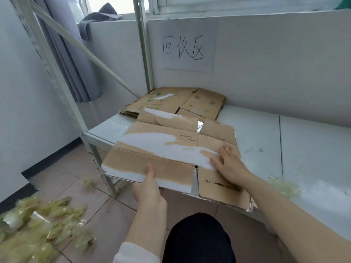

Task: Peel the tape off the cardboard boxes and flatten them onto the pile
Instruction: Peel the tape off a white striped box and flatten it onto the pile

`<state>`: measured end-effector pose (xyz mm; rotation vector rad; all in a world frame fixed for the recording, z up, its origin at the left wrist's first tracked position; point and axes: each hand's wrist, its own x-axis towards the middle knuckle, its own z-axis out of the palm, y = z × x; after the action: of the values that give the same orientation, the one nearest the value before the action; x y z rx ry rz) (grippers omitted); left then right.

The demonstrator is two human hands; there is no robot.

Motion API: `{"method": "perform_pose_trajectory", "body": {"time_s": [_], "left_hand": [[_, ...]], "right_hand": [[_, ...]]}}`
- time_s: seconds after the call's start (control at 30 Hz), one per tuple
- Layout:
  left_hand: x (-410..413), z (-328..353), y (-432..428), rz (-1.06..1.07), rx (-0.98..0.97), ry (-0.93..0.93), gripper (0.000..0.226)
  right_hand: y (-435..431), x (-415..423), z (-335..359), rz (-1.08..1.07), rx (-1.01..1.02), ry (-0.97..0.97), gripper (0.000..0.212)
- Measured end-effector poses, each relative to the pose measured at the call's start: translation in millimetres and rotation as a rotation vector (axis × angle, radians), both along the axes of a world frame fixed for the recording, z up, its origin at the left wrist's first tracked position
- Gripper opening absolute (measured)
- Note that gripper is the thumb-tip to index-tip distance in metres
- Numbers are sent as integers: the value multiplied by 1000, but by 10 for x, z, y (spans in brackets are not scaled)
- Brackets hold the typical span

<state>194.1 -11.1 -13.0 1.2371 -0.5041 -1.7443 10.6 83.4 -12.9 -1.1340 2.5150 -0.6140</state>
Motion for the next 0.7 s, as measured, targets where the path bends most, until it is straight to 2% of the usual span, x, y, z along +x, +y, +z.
{"method": "perform_pose_trajectory", "body": {"time_s": [0.1, 0.13, 0.2, 0.23, 0.3, 0.33, 0.4, 0.47, 0.57, 0.7], "left_hand": [[75, 349, -140, -5, -163, 5, 30], [81, 485, -198, -21, -204, 43, 25], [14, 734, -343, -48, -241, 150, 13], [-42, 847, -426, -55, -253, 210, 10], [-211, 967, -647, -72, -312, 252, 16], [-322, 975, -809, -79, -346, 246, 25], [-587, 963, -1139, -93, -389, 196, 41], [-899, 908, -1515, -136, -394, 126, 41], [-1356, 770, -2094, -156, -386, 77, 14], [-1784, 481, -2732, -162, -374, -110, 29]], "right_hand": [[132, -14, 341, -161, -199, -144, 84], [160, -15, 462, -233, -267, -222, 90], [184, -33, 667, -323, -471, -515, 93], [166, -45, 747, -326, -588, -690, 88], [55, -132, 833, -308, -754, -912, 57], [-51, -208, 850, -326, -812, -929, 40], [-349, -395, 886, -386, -906, -894, 26], [-710, -663, 877, -416, -956, -821, 30], [-1277, -1061, 832, -439, -952, -782, 33], [-1904, -1502, 599, -518, -809, -723, 39]]}}
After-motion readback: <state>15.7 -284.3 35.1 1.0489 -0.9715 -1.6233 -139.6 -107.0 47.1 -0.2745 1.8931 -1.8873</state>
